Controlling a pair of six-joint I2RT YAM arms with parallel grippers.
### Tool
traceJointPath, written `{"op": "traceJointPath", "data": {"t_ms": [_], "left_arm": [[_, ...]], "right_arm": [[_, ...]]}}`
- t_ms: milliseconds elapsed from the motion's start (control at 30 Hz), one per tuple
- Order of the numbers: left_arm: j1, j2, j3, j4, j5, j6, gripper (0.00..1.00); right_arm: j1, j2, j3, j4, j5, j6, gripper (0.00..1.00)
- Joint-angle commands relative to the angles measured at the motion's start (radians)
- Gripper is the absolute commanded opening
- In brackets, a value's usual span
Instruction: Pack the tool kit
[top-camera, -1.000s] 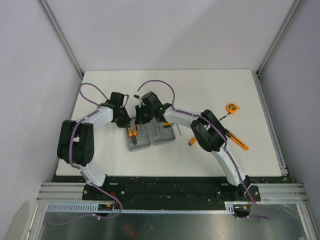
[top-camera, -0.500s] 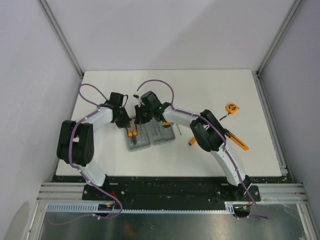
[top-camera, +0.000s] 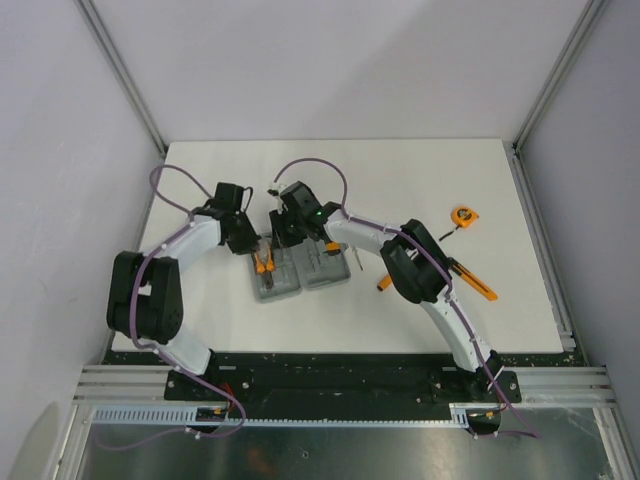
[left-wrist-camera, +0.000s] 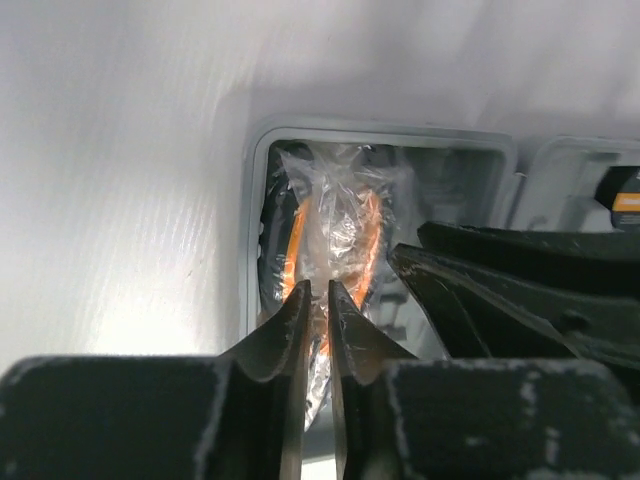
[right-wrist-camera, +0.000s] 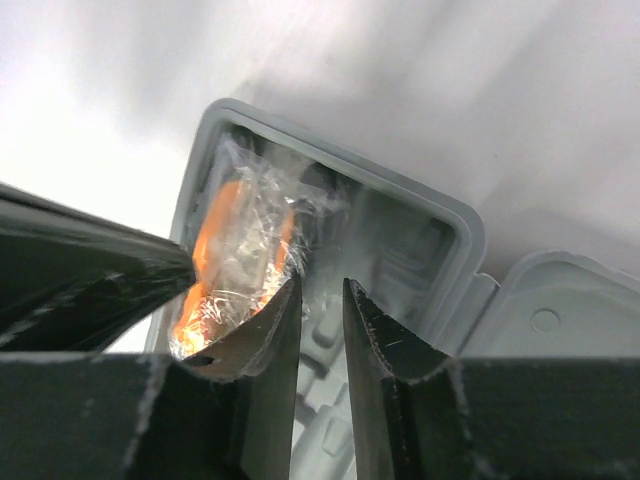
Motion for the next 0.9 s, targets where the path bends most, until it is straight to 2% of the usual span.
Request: {"op": "traceJointPath", "data": {"t_ms": [0, 433, 867], "left_arm": [[0.007, -0.106, 0.043, -0.024, -0.037, -0.001, 0.18], [0.008, -0.042, -0.007, -0.033, -0.1, 0.0, 0.23], [0.007, 0.063, 0.014, -0.004, -0.088, 0.003, 0.14]], "right_arm": [[0.009, -0.061, 0.027, -0.071, 0.051, 0.003, 0.3], [0.015, -0.125, -0.033, -0.017, 0.084, -0.021, 0.4], [0.014, -0.018, 0.013, -0.055, 0.013, -0.032, 0.22]]}}
